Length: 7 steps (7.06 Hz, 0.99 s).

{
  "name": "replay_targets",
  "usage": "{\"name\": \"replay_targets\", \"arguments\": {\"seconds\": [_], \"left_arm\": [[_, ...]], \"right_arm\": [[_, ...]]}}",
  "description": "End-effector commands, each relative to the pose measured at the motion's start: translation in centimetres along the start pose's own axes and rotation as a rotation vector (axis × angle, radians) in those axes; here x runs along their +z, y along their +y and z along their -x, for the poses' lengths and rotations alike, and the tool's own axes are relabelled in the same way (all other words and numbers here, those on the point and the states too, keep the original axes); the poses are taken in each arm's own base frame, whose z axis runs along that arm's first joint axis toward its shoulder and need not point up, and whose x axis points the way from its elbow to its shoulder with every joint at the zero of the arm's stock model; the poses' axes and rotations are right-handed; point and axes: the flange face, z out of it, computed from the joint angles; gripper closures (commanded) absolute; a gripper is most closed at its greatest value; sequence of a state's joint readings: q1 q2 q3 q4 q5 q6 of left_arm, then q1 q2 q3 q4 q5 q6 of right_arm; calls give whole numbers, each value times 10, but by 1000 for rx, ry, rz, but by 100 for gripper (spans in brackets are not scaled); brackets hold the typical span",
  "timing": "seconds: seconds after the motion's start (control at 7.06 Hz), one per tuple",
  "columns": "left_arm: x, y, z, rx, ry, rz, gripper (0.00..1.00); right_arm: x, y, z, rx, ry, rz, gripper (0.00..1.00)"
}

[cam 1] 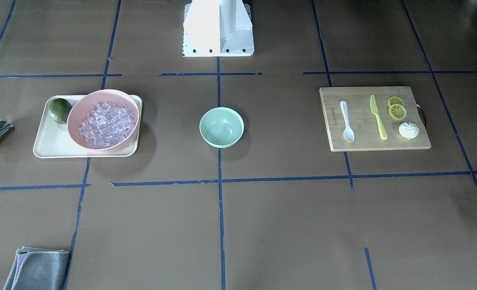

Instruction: Put spoon and ice into bowl

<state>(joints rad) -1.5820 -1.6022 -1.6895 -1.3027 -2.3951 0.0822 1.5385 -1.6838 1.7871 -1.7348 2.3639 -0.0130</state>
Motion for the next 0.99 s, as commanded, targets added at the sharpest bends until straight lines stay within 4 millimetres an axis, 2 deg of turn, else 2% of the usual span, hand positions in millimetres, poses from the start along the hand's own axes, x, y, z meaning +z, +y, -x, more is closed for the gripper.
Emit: {"name": "replay_targets", "arguments": {"seconds": [0.0,0.28,0.57,0.71,0.85], "left_arm": [[8,19,7,-5,5,11,0],[7,18,6,26,1,-20,0],[8,19,5,26,2,-23,0],[8,19,5,29,2,-23,0],[12,15,-10,70,9,-27,0]], "right_arm": [[3,6,2,4,-34,3,0],[1,3,10,-17,-35,-2,0],[0,2,38,-69,-36,3,0],[-1,2,42,-76,-50,2,0],[-2,2,44,-78,-59,0,0]]}}
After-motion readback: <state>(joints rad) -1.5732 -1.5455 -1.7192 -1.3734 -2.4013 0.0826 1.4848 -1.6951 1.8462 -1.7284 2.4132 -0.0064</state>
